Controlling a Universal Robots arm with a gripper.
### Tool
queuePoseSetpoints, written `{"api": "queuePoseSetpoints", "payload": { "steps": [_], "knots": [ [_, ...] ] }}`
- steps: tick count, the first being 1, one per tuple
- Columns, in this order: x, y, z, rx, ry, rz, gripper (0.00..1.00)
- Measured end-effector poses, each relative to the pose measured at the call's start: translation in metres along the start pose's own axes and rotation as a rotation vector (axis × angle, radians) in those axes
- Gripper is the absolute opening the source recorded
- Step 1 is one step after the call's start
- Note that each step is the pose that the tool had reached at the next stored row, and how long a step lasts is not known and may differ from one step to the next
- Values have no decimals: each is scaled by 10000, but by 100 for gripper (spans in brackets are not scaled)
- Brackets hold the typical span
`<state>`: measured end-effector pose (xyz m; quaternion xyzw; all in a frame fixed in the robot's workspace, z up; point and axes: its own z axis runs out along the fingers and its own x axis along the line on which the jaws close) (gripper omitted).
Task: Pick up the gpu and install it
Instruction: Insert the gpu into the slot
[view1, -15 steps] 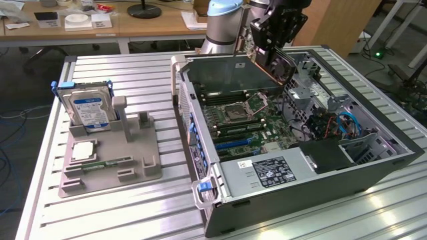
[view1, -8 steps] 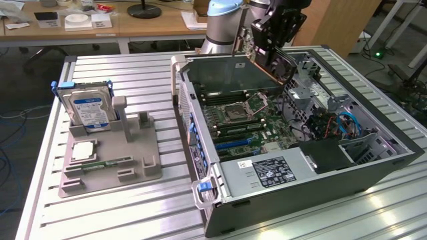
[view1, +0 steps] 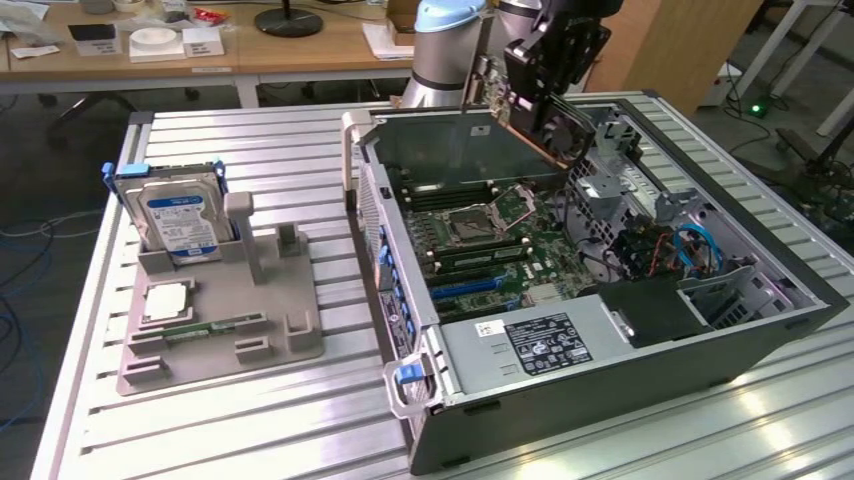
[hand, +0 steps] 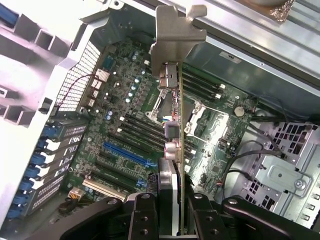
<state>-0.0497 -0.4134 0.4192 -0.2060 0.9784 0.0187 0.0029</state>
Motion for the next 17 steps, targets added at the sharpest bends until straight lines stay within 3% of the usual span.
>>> {"api": "queuePoseSetpoints", "payload": {
  "steps": [17],
  "knots": [
    [0,0,0,-14,37,-1053,28]
  ]
}}
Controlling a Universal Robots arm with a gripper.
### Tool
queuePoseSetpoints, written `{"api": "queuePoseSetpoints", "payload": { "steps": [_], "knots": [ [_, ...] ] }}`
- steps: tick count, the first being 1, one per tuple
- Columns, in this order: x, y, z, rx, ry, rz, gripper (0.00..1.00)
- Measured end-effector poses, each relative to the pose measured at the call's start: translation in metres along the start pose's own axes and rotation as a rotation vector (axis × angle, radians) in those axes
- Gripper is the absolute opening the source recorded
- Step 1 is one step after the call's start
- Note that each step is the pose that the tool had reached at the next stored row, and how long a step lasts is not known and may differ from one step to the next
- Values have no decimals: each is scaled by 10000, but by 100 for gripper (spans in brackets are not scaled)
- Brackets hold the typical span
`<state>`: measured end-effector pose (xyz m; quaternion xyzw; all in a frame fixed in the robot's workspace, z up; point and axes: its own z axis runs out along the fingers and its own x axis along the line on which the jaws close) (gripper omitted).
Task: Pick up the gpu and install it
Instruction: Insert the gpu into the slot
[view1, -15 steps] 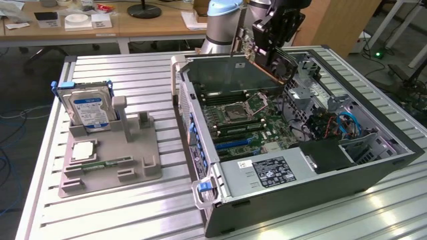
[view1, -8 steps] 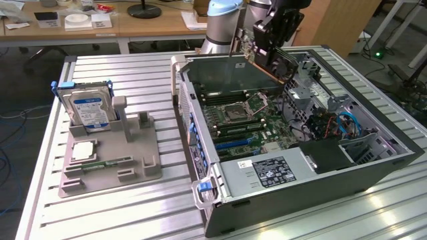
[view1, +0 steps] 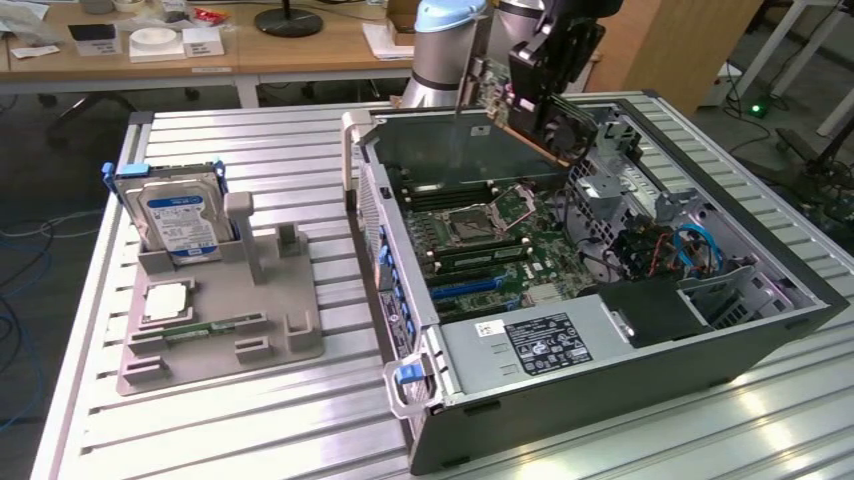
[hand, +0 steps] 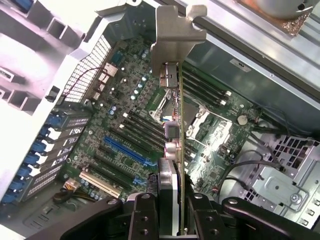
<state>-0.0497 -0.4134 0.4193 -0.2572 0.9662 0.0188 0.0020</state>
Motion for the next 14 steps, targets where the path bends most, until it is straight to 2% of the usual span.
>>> {"api": "queuePoseSetpoints", "payload": {
  "steps": [14],
  "knots": [
    [0,0,0,-12,30,-861,28]
  ]
}}
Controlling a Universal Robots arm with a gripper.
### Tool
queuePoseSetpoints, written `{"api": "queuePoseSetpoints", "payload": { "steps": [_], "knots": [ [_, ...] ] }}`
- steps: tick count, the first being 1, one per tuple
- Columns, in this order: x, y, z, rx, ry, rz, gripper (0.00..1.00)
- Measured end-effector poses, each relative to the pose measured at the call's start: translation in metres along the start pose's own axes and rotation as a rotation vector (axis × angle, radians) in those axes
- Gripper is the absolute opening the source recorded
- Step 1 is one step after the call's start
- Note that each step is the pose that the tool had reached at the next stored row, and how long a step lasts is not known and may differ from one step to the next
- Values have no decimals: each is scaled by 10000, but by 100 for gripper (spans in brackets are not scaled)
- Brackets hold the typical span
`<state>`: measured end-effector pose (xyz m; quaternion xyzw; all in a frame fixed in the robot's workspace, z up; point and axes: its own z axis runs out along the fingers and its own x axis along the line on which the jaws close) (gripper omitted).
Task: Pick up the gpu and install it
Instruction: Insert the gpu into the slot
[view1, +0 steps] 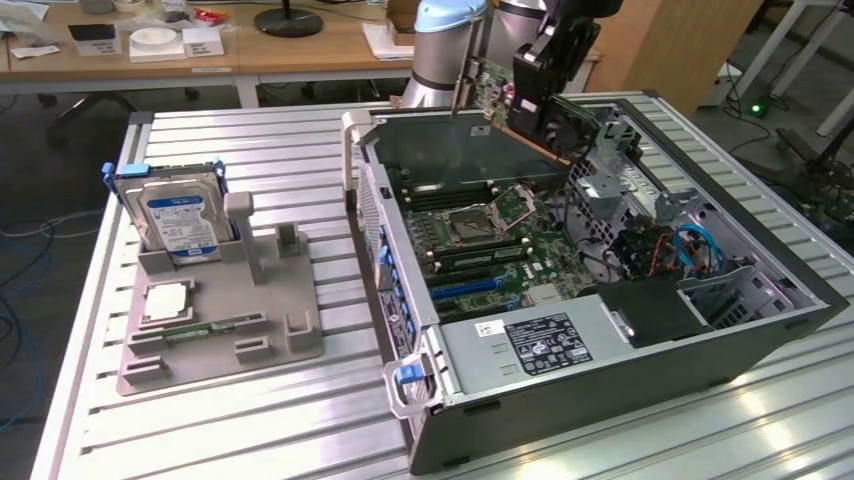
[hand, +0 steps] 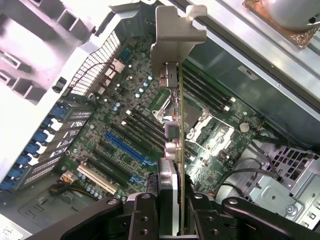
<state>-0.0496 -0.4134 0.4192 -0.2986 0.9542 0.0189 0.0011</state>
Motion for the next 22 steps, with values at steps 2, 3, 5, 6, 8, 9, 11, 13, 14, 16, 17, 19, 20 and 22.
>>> {"api": "queuePoseSetpoints", "payload": {
  "steps": [2,3,5,6,8,9,11,13,14,16,17,19,20,22],
  "knots": [
    [0,0,0,-2,4,-116,28],
    [0,0,0,-2,6,-172,28],
    [0,0,0,-4,11,-293,28],
    [0,0,0,-5,12,-349,28],
    [0,0,0,-6,16,-457,28],
    [0,0,0,-7,18,-511,28],
    [0,0,0,-9,22,-622,28],
    [0,0,0,-9,26,-726,28],
    [0,0,0,-11,28,-778,28],
    [0,0,0,-12,31,-887,28],
    [0,0,0,-13,34,-942,28],
    [0,0,0,-15,37,-1057,28],
    [0,0,0,-15,40,-1115,28],
    [0,0,0,-17,44,-1226,28]
  ]
}}
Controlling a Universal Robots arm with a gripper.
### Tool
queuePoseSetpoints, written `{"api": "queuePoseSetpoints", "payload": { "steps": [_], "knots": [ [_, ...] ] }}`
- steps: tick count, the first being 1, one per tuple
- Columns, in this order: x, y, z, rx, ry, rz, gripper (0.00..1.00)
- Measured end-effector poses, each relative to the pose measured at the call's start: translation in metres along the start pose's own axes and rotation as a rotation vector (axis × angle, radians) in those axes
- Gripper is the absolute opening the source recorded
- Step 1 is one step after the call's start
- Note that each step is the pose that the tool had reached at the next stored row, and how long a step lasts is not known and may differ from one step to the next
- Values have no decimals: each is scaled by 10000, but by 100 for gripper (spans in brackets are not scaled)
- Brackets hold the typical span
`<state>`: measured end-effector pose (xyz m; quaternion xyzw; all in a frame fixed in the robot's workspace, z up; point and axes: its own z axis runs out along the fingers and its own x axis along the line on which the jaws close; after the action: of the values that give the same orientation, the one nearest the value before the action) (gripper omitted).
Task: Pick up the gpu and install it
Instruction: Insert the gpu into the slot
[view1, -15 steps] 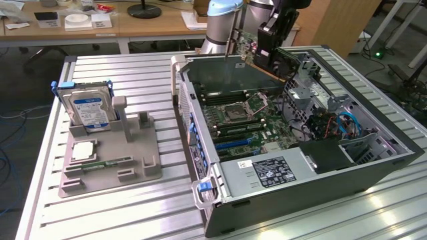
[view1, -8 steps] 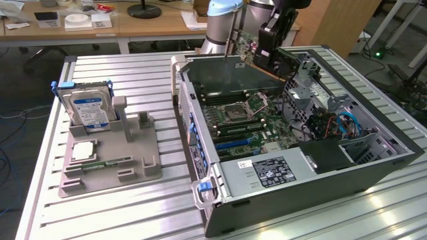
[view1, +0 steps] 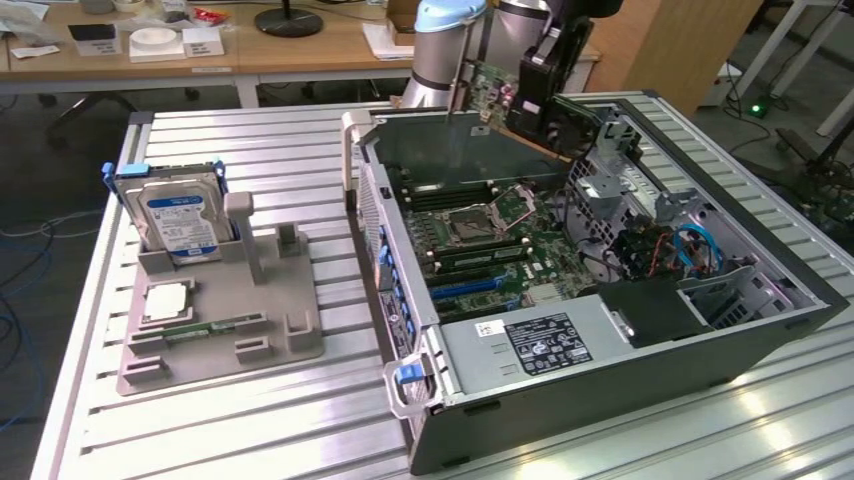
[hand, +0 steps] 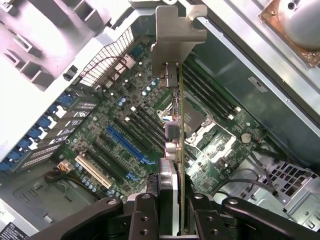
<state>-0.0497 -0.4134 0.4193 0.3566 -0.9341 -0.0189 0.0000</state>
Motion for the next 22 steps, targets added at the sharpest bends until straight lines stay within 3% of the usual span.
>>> {"api": "queuePoseSetpoints", "payload": {
  "steps": [22],
  "knots": [
    [0,0,0,-20,53,-1502,28]
  ]
}}
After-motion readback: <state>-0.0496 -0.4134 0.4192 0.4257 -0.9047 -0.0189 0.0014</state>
